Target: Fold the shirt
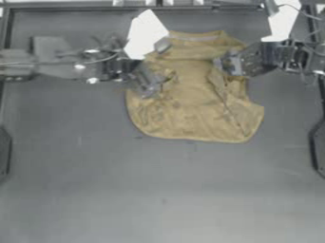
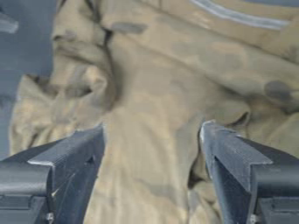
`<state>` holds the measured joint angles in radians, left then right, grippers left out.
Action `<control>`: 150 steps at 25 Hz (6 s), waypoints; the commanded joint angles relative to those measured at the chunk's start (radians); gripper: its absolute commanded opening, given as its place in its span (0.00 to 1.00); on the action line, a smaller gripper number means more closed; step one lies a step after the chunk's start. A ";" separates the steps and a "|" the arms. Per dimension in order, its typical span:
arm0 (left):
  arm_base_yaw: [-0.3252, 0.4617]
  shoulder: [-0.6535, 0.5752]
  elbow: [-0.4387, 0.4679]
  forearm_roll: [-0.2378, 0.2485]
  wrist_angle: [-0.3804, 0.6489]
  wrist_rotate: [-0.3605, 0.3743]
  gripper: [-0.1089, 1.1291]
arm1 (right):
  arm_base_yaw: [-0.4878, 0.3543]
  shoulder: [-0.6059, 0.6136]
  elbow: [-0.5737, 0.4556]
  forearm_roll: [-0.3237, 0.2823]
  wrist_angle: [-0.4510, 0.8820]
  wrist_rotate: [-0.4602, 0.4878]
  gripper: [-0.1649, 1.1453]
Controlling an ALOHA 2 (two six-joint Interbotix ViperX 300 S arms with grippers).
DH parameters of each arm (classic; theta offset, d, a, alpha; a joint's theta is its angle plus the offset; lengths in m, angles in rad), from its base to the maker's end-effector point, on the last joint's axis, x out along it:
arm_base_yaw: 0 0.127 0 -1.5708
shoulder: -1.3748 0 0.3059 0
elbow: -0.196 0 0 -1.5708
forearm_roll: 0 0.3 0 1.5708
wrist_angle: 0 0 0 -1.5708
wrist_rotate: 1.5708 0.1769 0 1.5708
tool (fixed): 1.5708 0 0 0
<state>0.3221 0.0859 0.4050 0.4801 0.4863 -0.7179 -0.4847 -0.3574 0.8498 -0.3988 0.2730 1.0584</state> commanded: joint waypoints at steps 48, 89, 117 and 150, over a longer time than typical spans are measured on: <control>0.097 0.066 0.060 -0.630 -0.055 0.568 0.00 | 0.066 -0.052 -0.028 0.006 0.000 0.014 0.84; -0.100 0.161 -0.176 -0.632 0.008 0.681 0.57 | 0.066 -0.103 0.002 0.009 0.002 0.008 0.84; -0.080 -0.072 -0.140 -0.531 0.055 0.692 0.84 | 0.110 -0.186 0.063 0.163 0.411 -0.104 0.84; -0.069 -0.170 -0.087 -0.532 0.071 0.690 0.78 | 0.008 0.063 0.218 0.215 0.140 -0.101 0.84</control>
<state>0.2531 -0.0046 0.3283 -0.0506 0.5538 -0.0261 -0.4755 -0.2945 1.0753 -0.1871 0.4218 0.9587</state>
